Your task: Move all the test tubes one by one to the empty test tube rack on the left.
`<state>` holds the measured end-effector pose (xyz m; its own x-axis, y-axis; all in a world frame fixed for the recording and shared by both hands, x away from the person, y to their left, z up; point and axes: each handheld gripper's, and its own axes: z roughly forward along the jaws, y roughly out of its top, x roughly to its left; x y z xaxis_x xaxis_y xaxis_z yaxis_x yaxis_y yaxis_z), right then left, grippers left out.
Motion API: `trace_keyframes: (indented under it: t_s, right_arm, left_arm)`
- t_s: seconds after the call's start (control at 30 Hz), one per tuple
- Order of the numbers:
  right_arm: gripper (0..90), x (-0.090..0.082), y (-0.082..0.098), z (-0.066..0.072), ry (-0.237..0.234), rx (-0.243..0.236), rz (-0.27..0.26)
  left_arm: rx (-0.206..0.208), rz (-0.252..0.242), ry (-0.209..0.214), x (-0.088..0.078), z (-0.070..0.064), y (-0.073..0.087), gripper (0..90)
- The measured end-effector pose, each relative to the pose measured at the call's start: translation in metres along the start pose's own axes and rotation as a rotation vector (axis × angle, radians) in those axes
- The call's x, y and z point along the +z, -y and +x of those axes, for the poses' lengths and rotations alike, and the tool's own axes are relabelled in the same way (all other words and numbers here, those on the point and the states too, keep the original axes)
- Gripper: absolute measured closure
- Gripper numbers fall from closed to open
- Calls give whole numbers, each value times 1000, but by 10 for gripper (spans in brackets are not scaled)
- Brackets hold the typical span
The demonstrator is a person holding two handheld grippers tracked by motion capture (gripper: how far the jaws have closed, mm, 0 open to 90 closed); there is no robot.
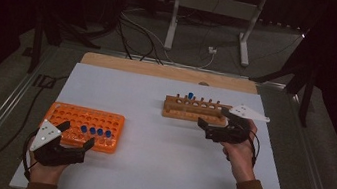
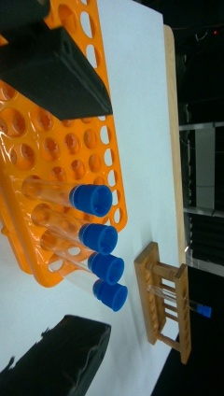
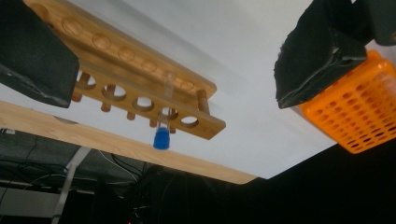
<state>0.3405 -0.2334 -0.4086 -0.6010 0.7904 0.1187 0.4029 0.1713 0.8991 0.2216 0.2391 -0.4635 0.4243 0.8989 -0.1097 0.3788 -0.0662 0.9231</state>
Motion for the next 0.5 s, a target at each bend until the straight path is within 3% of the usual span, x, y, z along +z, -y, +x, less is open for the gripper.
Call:
trace_keyframes:
  t_s: [0.5]
  right_arm:
    - [42, 43, -18, -3, 22, 10, 41]
  left_arm:
    - [3, 8, -10, 2, 0, 2, 7]
